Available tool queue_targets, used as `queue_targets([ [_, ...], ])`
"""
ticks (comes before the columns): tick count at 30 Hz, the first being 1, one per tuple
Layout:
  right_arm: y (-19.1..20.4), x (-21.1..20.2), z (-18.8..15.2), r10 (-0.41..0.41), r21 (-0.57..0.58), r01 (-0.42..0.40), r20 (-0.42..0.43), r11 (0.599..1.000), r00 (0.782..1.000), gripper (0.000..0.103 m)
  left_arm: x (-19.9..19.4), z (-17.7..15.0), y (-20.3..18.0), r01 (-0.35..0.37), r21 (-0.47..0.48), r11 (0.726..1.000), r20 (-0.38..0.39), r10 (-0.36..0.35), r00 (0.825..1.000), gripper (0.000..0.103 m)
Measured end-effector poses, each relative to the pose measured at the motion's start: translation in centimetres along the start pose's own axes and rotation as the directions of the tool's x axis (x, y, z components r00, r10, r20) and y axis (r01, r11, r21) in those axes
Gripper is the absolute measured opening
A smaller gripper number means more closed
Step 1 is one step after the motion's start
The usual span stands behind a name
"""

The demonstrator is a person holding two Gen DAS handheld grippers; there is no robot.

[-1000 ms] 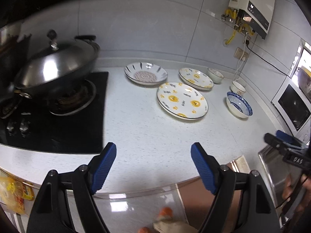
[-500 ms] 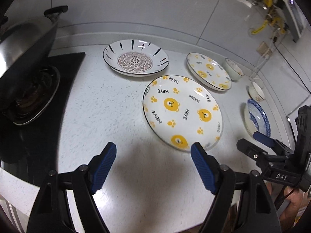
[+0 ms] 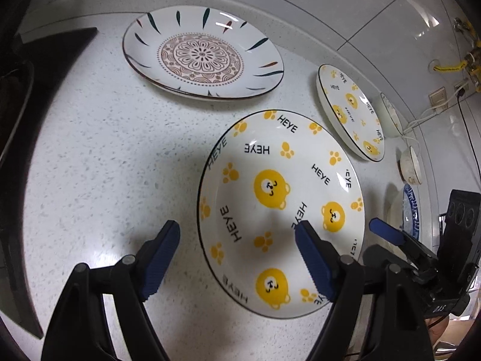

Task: Organize plates and bowls
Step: 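Move both grippers toward the rim of the large bear-print plate, then close the right gripper on the bear plate rim while the left gripper also clamps it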

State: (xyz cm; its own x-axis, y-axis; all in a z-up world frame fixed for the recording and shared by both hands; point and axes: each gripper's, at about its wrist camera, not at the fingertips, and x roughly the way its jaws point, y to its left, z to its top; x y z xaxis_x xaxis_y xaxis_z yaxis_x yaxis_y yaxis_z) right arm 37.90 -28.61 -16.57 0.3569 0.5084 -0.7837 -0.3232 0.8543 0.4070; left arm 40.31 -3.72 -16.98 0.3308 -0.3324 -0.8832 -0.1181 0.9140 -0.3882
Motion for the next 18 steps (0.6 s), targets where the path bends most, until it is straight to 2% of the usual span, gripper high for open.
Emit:
queue_targets([
  [2,-0.5,0.6,0.3,0.015,0.015,-0.015,-0.023,1.0,1.0,0.101,0.6,0.6,0.1,0.021,0.004,1.0,-0.015,-0.02,1.0,0.079],
  [4,-0.9,1.1,0.7,0.034,0.034,-0.032,-0.049,0.999,0.998,0.091,1.1,1.0,0.1,0.043,0.003,0.999,-0.028,-0.043,0.999,0.079],
  [9,-1.7,2.6,1.2,0.011,0.037,-0.008,-0.099,0.999,0.995,0.066,1.9,1.8,0.7,0.094,-0.013,0.996,-0.05,-0.094,0.994,0.077],
  [16,-3.3,3.1,1.7,0.023,0.072,-0.013,-0.138,0.997,0.99,0.042,2.7,2.8,1.3,0.158,-0.038,0.987,-0.059,-0.16,0.985,0.077],
  [18,-3.8,3.3,1.7,0.026,0.088,-0.013,-0.149,0.996,0.989,0.032,2.7,2.9,1.5,0.175,-0.048,0.983,-0.06,-0.178,0.982,0.077],
])
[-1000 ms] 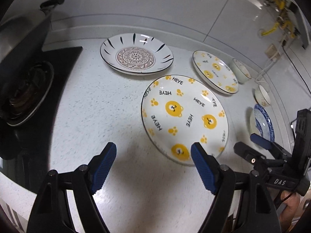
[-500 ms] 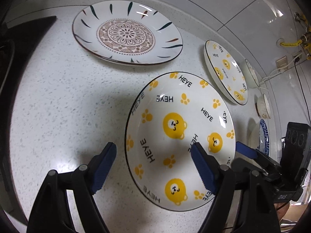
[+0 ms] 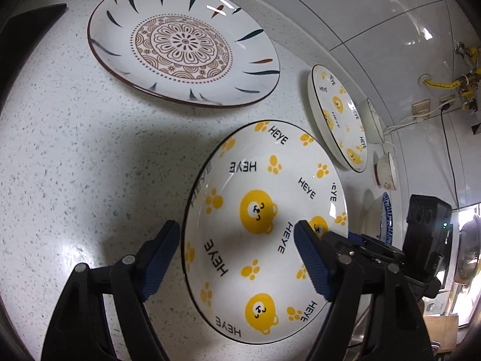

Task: Organize plates and bowls
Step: 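Close the right gripper on the bear plate rim while the left gripper also clamps it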

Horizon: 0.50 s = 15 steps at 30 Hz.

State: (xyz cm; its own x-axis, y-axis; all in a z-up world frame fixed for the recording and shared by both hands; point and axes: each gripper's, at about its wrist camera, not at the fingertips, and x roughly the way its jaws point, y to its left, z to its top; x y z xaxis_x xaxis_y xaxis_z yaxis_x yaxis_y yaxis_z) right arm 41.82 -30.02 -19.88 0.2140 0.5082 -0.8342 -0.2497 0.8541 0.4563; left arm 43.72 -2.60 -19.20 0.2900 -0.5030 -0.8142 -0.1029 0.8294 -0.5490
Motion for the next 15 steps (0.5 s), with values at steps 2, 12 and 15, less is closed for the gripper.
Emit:
queue_targets([
  [2,-0.42,0.15,0.08,-0.003,0.006,0.003,-0.008,1.0,1.0,0.026,-0.01,0.1,0.26,0.017,-0.013,1.0,0.0,-0.017,1.0,0.077],
  [12,-0.99,0.14,0.18,-0.019,-0.005,0.019,-0.009,1.0,1.0,0.015,0.15,-0.26,-0.06,0.017,0.042,0.999,-0.047,-0.015,0.999,0.072],
  [15,-0.94,0.06,0.15,-0.027,-0.011,0.027,-0.005,1.0,1.0,0.015,0.32,-0.32,0.41,-0.043,0.047,0.998,-0.053,0.046,0.998,0.031],
])
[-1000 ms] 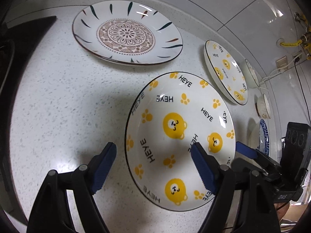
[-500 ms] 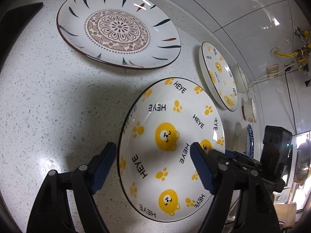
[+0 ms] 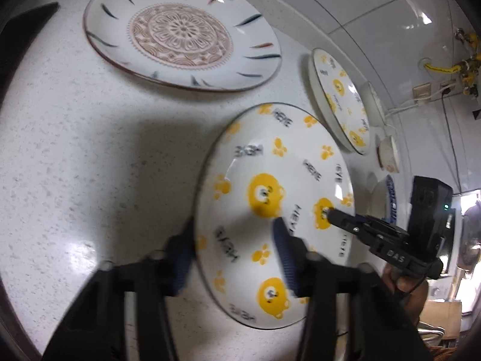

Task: Organize plates and bowls
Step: 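Close the right gripper on the bear plate rim while the left gripper also clamps it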

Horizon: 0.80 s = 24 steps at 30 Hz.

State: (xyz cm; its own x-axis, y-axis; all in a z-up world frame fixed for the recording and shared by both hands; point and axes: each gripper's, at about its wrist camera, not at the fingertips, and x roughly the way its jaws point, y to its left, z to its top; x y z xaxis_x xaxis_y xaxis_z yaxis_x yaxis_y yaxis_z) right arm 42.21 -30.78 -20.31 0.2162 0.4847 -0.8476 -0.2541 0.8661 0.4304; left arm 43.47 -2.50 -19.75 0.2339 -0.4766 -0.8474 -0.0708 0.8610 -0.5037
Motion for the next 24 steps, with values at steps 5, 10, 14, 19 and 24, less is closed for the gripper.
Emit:
queue_targets([
  [5,0.2,0.2,0.2,-0.009,0.0,0.009,0.013,1.0,1.0,0.015,-0.2,-0.2,1.3,-0.023,-0.008,1.0,0.011,0.023,1.0,0.012],
  [10,0.3,0.2,0.1,-0.028,-0.025,0.029,0.031,0.999,0.999,0.015,-0.7,-1.0,1.1,-0.042,0.004,0.999,0.027,0.042,0.999,0.012],
  [14,0.9,-0.6,-0.4,-0.031,-0.052,0.034,0.057,0.998,0.998,0.015,-3.3,-3.0,1.2,-0.029,-0.002,1.0,0.068,0.03,0.997,0.012],
  [19,3.8,-2.3,-2.2,-0.003,-0.097,0.012,0.089,0.995,0.996,0.014,-7.6,-6.6,2.7,-0.032,-0.022,0.999,0.099,0.034,0.994,0.012],
  [24,8.5,-2.5,-5.4,0.03,-0.139,-0.017,0.092,0.99,0.995,0.014,-11.3,-11.6,6.5,-0.039,-0.045,0.998,0.104,0.044,0.994,0.012],
])
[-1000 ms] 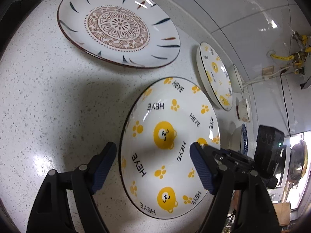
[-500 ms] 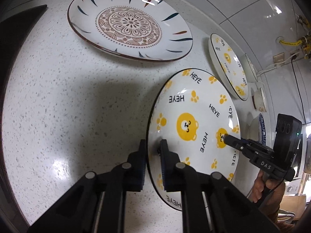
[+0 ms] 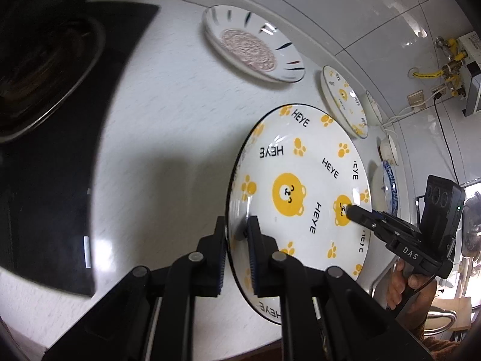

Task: Organize plates and bowls
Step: 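Close the right gripper on the bear plate rim while the left gripper also clamps it, then carry the bear plate toward the stove and open both grippers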

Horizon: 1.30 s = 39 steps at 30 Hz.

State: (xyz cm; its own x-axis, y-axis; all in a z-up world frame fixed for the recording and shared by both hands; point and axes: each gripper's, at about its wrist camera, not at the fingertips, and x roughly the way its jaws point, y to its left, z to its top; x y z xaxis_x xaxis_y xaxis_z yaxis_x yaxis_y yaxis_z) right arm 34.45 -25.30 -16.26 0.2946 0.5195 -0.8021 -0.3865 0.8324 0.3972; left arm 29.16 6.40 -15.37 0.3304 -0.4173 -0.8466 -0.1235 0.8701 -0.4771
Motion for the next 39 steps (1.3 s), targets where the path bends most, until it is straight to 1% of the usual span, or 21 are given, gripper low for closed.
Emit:
queue_targets([
  [3,3.1,1.2,-2.1,0.011,-0.016,-0.011,-0.027,1.0,1.0,0.014,-0.8,-2.5,2.6,-0.01,-0.017,1.0,-0.017,0.009,1.0,0.012],
  [5,4.3,2.4,-3.2,0.016,-0.016,-0.017,-0.046,1.0,0.999,0.014,-1.0,-3.8,4.3,-0.022,-0.028,0.999,-0.03,0.021,0.999,0.012],
  [9,6.3,5.0,-5.2,0.013,-0.01,-0.013,-0.08,1.0,0.997,0.014,-0.6,-4.8,6.2,-0.031,-0.024,0.999,-0.044,0.03,0.999,0.012],
  [13,7.0,6.1,-6.3,-0.001,0.004,0.002,-0.087,1.0,0.996,0.014,-0.1,-5.0,7.0,-0.021,-0.006,1.0,-0.048,0.021,0.999,0.012],
  [16,6.8,6.5,-6.6,-0.015,0.014,0.016,-0.085,1.0,0.996,0.014,0.0,-5.0,6.7,-0.023,0.021,1.0,-0.039,0.023,0.999,0.013],
  [21,6.8,5.9,-6.6,-0.017,0.024,0.019,-0.069,1.0,0.997,0.014,-0.1,-5.1,6.3,-0.035,0.081,0.996,-0.018,0.036,0.999,0.014],
  [24,6.9,5.6,-6.9,-0.02,0.028,0.022,-0.064,0.999,0.998,0.014,-0.1,-5.2,5.9,-0.054,0.112,0.992,-0.002,0.055,0.999,0.015],
  [25,6.9,5.5,-6.9,-0.021,0.03,0.023,-0.062,0.999,0.998,0.015,-0.1,-5.3,5.8,-0.06,0.123,0.991,0.002,0.06,0.998,0.017],
  [28,6.7,5.3,-7.1,-0.029,0.043,0.031,-0.048,0.999,0.998,0.015,-0.6,-5.3,5.8,-0.084,0.134,0.987,0.03,0.081,0.996,0.029],
  [30,6.4,4.7,-7.0,-0.028,0.057,0.03,-0.036,0.998,0.999,0.017,-1.4,-5.2,5.9,-0.099,0.138,0.985,0.056,0.092,0.994,0.032],
  [31,6.3,4.5,-7.0,-0.033,0.059,0.035,-0.029,0.998,0.999,0.02,-1.9,-5.1,5.8,-0.111,0.144,0.983,0.072,0.102,0.992,0.036],
  [32,6.1,4.1,-6.9,-0.04,0.064,0.041,-0.02,0.997,0.999,0.025,-2.6,-4.9,5.6,-0.125,0.156,0.98,0.094,0.111,0.989,0.04],
  [33,6.0,3.7,-6.8,-0.043,0.069,0.044,-0.013,0.997,0.999,0.028,-3.1,-4.8,5.4,-0.13,0.166,0.978,0.107,0.113,0.988,0.041],
  [34,5.8,3.2,-6.7,-0.046,0.077,0.045,0.0,0.996,0.999,0.03,-3.6,-4.6,5.1,-0.13,0.175,0.976,0.119,0.11,0.987,0.043],
  [36,5.3,2.0,-6.5,-0.053,0.087,0.05,0.027,0.995,0.998,0.038,-4.6,-3.9,3.9,-0.109,0.197,0.974,0.143,0.082,0.986,0.046],
  [38,4.9,1.0,-5.9,-0.061,0.09,0.056,0.053,0.994,0.997,0.044,-5.0,-2.7,2.3,-0.082,0.222,0.972,0.149,0.05,0.988,0.058],
  [39,4.5,0.3,-5.4,-0.059,0.088,0.053,0.07,0.995,0.996,0.047,-5.0,-1.9,1.6,-0.074,0.227,0.971,0.148,0.041,0.988,0.062],
])
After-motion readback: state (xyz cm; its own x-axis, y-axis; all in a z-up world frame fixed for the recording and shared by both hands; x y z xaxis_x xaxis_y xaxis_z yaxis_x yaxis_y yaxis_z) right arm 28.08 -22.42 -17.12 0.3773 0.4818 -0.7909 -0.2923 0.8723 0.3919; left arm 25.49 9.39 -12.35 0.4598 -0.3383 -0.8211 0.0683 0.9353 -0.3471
